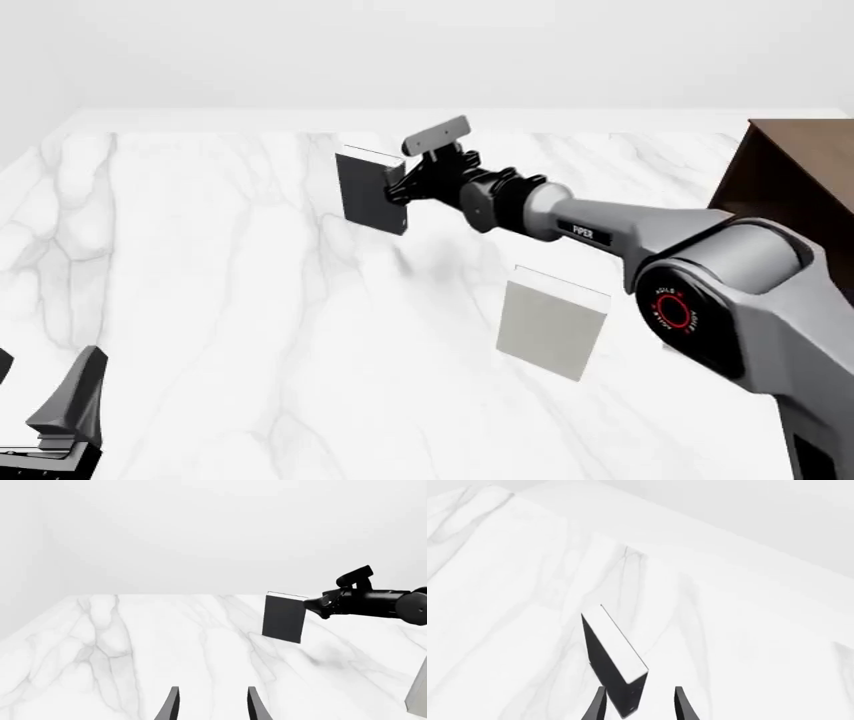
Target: Pick up the book on the left and place it on top of the shelf.
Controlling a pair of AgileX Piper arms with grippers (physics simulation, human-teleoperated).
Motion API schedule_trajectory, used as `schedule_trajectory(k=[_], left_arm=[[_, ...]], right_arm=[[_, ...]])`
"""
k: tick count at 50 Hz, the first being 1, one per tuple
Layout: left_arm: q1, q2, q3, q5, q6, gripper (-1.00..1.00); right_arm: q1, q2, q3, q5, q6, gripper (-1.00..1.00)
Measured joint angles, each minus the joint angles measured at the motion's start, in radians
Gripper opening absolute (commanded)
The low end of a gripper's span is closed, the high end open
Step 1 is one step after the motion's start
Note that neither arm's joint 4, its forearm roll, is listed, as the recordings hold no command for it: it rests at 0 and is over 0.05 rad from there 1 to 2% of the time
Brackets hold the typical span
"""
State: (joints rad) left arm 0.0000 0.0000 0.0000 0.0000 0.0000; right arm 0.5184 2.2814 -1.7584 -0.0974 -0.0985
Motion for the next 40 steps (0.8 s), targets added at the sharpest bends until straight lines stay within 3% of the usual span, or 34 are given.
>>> schedule_trajectory(k=[40], left_arm=[[0.000, 0.000, 0.000, 0.000, 0.000, 1.00]], right_arm=[[0.005, 0.148, -0.134, 0.029, 0.011, 1.00]])
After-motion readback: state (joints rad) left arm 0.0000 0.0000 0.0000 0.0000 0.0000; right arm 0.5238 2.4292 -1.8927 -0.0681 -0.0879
